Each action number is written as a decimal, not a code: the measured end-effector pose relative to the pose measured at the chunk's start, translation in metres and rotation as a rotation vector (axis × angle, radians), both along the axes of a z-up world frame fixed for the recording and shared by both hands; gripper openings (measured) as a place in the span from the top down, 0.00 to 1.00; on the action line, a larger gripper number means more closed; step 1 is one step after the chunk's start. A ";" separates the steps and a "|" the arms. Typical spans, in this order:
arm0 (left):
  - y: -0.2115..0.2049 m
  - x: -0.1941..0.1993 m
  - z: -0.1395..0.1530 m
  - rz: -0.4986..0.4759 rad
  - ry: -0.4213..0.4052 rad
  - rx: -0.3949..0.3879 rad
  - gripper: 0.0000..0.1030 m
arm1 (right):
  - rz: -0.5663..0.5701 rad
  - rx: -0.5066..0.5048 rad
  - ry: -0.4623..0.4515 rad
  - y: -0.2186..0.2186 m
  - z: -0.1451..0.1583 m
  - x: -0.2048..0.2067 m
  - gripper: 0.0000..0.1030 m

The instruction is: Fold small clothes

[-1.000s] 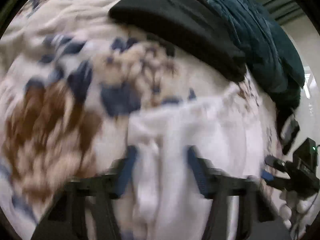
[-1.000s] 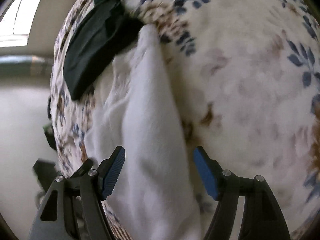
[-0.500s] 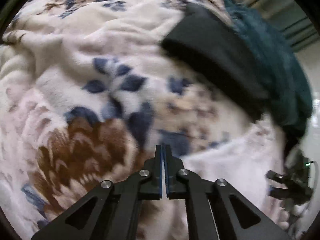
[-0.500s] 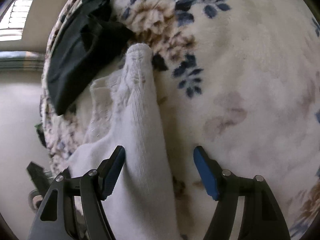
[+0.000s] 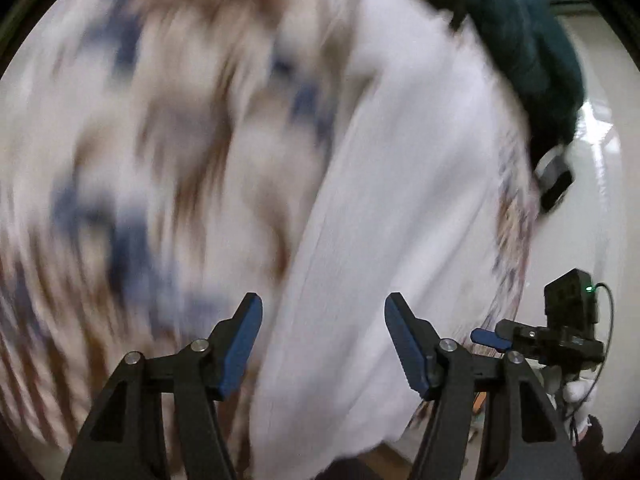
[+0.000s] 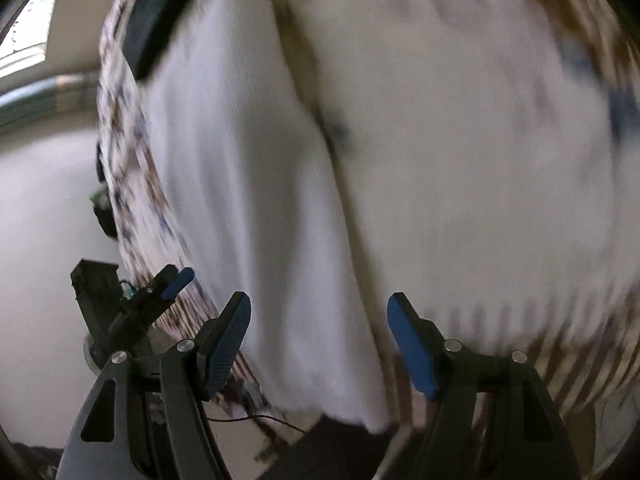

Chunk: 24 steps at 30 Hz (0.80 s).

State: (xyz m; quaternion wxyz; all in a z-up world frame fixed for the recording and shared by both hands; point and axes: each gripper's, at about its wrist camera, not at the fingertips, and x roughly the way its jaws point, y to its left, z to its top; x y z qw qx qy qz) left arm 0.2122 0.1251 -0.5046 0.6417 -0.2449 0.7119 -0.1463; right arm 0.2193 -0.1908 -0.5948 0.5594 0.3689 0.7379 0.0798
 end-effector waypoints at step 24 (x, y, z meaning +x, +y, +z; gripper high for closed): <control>0.022 -0.098 -0.023 0.056 -0.121 -0.090 0.51 | -0.081 0.107 -0.047 0.057 -0.067 -0.126 0.57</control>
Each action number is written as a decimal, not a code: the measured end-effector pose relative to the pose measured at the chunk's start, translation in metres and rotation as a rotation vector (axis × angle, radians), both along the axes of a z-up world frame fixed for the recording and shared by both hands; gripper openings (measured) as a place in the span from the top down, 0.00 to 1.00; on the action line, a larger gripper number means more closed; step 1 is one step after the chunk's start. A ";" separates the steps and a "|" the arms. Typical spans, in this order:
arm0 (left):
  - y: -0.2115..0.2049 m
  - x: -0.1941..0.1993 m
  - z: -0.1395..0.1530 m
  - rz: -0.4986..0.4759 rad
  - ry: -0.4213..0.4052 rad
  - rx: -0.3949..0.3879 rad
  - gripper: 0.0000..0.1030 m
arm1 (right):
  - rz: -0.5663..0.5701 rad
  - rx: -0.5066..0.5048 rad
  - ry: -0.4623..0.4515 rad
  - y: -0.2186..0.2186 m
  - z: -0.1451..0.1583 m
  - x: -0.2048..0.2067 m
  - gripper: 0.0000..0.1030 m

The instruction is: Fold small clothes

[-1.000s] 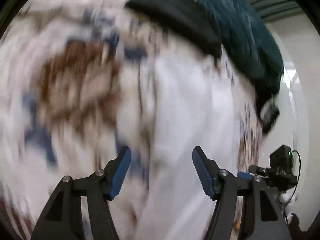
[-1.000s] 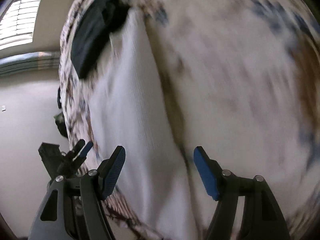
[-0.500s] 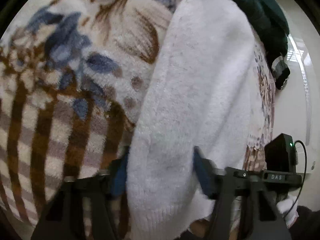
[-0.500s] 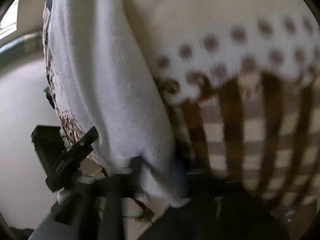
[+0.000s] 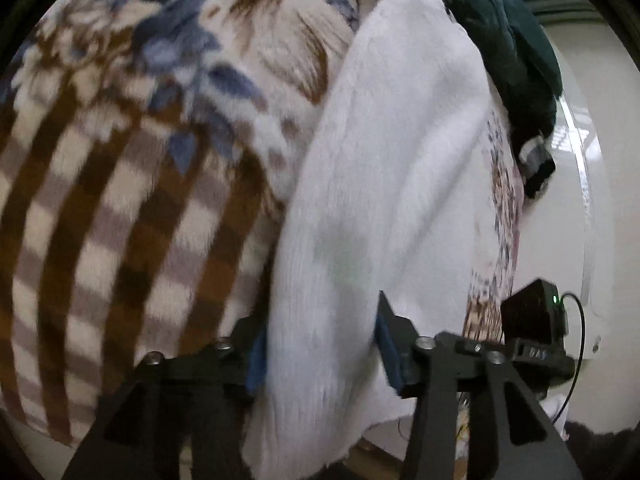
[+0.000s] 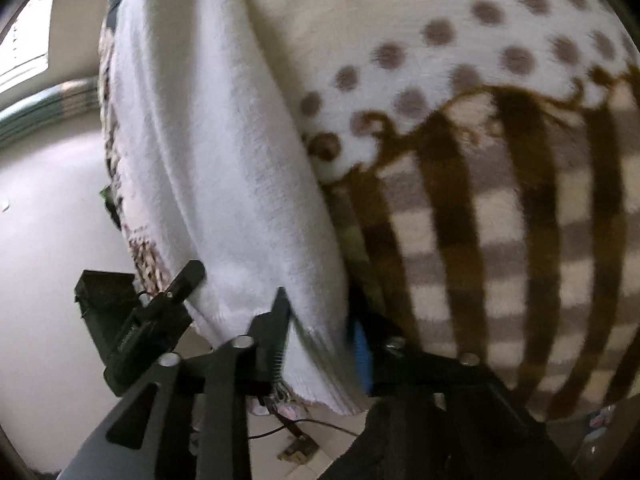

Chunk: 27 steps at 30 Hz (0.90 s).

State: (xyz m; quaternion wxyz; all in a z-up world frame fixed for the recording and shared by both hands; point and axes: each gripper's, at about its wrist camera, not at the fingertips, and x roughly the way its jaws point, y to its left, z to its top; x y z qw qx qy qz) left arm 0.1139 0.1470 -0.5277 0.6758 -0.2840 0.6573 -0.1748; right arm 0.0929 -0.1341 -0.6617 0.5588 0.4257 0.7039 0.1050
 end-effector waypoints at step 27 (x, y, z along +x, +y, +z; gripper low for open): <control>-0.033 0.166 0.189 0.129 -0.402 -0.154 0.85 | -0.170 0.061 -0.491 -0.035 0.205 0.140 0.88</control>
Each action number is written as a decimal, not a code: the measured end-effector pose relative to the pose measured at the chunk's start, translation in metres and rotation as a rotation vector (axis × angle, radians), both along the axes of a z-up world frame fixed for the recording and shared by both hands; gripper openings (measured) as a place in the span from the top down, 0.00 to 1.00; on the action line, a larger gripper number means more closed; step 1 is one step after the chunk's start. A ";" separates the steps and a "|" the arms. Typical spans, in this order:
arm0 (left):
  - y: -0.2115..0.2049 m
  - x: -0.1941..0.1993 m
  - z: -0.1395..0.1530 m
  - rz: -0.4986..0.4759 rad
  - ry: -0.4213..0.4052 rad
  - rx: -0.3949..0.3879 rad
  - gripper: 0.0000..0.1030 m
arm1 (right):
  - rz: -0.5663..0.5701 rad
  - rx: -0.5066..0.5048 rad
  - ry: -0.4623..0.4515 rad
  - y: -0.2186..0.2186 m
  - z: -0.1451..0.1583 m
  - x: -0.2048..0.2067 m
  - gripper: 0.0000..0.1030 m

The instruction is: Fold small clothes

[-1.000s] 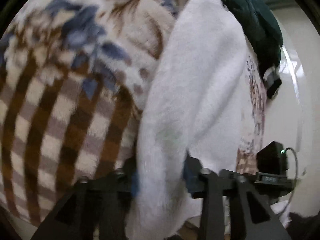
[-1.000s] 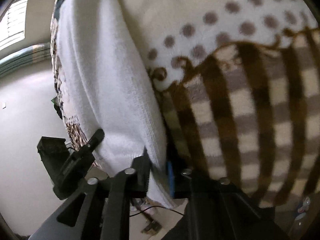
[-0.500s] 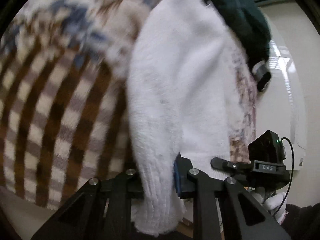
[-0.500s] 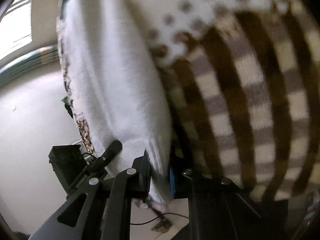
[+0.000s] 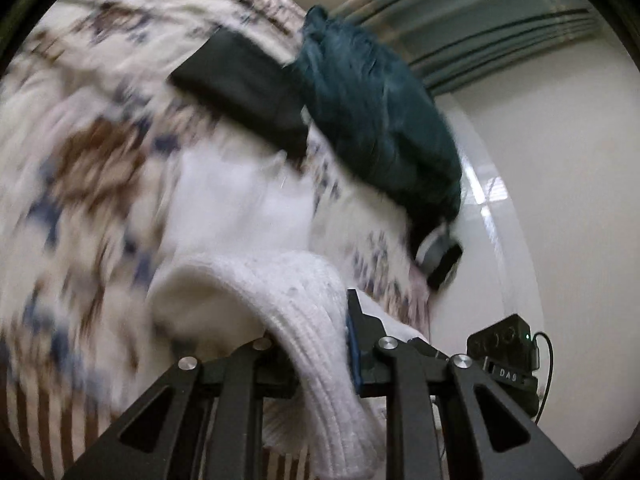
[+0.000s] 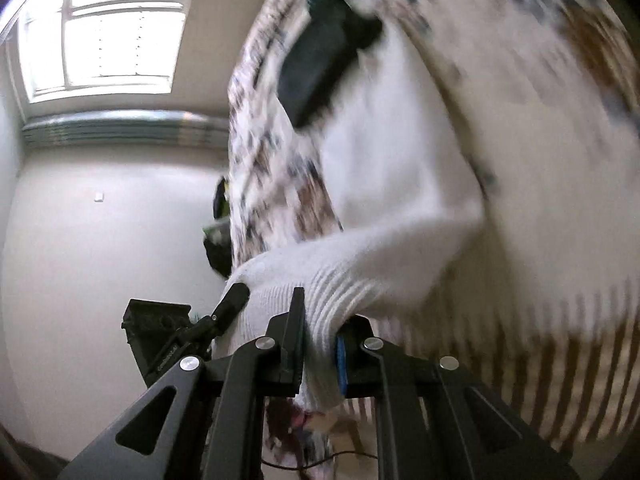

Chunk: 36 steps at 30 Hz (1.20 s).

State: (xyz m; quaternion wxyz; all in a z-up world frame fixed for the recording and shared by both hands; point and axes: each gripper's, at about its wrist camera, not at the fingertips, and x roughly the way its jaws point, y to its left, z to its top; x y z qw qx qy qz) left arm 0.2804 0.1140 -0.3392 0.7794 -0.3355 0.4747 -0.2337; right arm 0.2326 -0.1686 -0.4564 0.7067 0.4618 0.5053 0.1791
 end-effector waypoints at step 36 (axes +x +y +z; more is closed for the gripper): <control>-0.035 0.265 -0.114 -0.188 0.057 0.336 0.93 | -0.182 -0.468 0.050 -0.069 -0.085 0.250 1.00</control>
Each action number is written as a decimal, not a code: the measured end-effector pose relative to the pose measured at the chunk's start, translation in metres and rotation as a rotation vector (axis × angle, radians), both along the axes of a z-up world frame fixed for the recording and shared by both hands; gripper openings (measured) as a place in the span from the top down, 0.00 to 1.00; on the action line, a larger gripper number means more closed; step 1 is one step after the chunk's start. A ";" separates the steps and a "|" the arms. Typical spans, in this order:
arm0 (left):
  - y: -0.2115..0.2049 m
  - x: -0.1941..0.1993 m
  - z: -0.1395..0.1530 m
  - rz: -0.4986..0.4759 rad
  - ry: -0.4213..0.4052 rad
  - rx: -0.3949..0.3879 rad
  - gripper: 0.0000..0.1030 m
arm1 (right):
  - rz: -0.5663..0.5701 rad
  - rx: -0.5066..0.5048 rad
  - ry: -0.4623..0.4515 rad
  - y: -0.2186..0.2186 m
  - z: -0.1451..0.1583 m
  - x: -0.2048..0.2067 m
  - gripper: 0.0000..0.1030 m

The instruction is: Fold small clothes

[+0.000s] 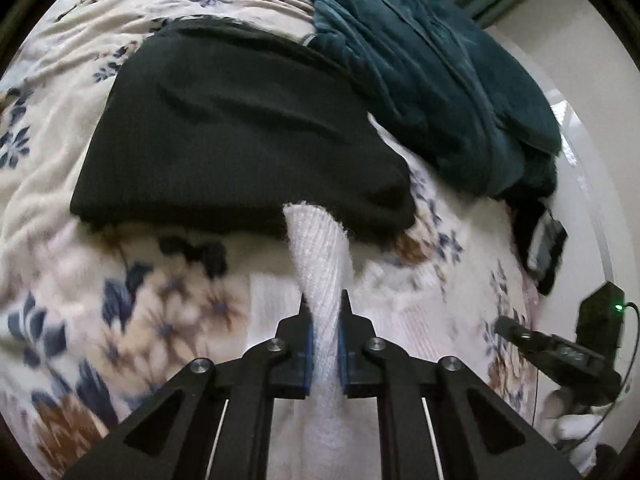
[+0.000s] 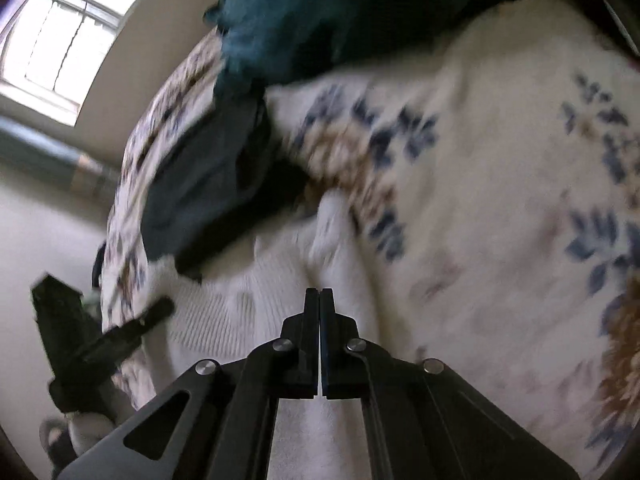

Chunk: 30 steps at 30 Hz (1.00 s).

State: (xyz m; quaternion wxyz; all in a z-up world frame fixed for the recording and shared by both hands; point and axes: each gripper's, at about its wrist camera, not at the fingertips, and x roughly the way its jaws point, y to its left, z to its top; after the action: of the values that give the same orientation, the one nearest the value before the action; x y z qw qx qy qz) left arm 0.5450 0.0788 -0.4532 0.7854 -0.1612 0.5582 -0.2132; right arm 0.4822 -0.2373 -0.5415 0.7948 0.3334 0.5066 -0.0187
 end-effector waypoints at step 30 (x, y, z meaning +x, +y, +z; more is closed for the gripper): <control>-0.004 0.018 -0.019 -0.079 0.134 -0.009 0.76 | 0.142 0.059 0.239 0.026 -0.046 0.057 0.83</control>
State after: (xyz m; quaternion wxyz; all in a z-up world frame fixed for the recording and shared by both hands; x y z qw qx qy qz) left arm 0.5632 0.0750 -0.4718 0.7365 -0.1565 0.6147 -0.2350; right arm 0.5396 -0.2115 -0.5871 0.7181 0.3154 0.6202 0.0128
